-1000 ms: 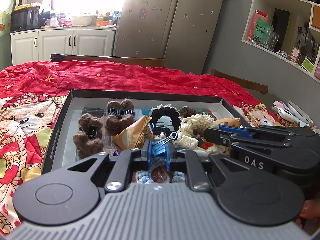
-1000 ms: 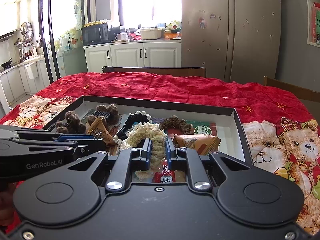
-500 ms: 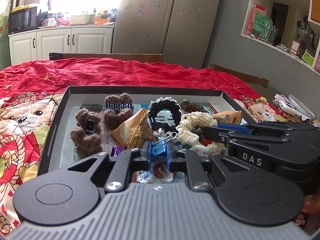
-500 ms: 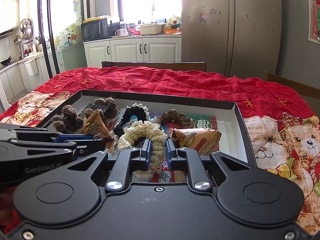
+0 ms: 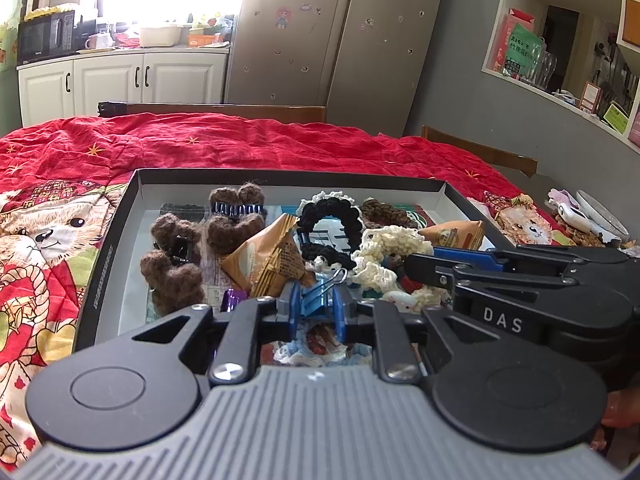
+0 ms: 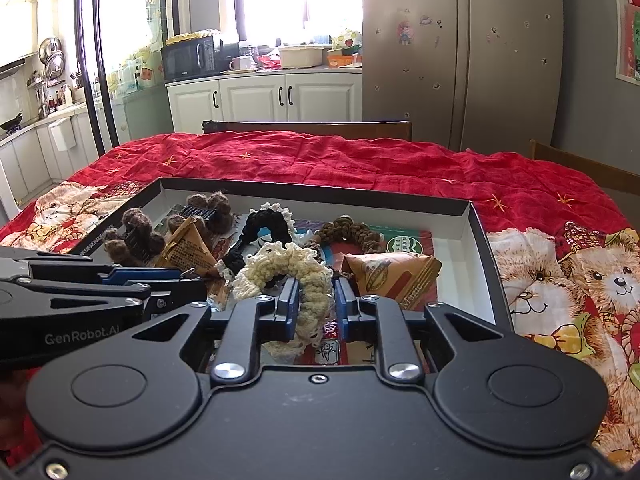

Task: Organize objects
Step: 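Lower both items into the box and open both tools to release, then withdraw both open tools up and away from the box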

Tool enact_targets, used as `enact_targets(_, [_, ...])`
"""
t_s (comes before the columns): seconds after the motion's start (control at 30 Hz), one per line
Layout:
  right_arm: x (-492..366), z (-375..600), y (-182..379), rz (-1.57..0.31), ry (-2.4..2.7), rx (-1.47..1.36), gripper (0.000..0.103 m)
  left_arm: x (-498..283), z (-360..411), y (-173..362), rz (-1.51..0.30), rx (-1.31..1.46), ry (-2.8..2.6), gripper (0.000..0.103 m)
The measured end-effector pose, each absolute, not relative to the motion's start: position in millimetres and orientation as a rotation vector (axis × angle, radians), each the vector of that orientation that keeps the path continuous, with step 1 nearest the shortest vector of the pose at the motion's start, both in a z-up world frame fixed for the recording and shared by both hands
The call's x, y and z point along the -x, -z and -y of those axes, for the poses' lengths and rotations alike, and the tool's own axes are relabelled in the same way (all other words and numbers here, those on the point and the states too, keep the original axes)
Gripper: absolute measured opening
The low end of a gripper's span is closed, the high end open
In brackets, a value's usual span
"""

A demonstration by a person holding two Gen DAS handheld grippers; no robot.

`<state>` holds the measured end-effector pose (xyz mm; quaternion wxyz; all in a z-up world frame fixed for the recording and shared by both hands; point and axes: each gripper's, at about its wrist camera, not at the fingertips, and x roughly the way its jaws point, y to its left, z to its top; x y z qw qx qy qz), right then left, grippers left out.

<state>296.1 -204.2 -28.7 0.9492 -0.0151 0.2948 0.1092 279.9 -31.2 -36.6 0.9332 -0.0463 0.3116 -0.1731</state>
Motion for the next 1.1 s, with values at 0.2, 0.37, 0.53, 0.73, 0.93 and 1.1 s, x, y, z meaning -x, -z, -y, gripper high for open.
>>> enact_targets(0.2, [-294.7, 204.4, 27.6, -0.595, -0.220, 0.033, 0.023, -278.6, 30.5, 35.1, -0.631, 0.101, 0.355, 0.037])
enact_targets(0.37, [-292.7, 206.1, 25.4, -0.583, -0.214, 0.028, 0.033, -275.4, 30.4, 31.9, -0.620, 0.108, 0.359, 0.041])
enact_targets(0.53, [-289.5, 206.8, 22.8, -0.567, -0.214, 0.020, 0.039, -273.1, 30.0, 29.6, -0.616, 0.115, 0.365, 0.045])
enact_targets(0.73, [-282.1, 205.7, 16.2, -0.530, -0.212, 0.023, 0.045, -264.8, 30.8, 22.1, -0.586, 0.111, 0.360, 0.059])
enact_targets(0.93, [-277.7, 208.0, 11.9, -0.516, -0.210, 0.009, 0.049, -255.8, 30.3, 15.2, -0.559, 0.106, 0.349, 0.065])
enact_targets(1.1, [-273.6, 209.5, 7.2, -0.504, -0.210, 0.001, 0.052, -247.2, 28.5, 8.0, -0.529, 0.098, 0.330, 0.075])
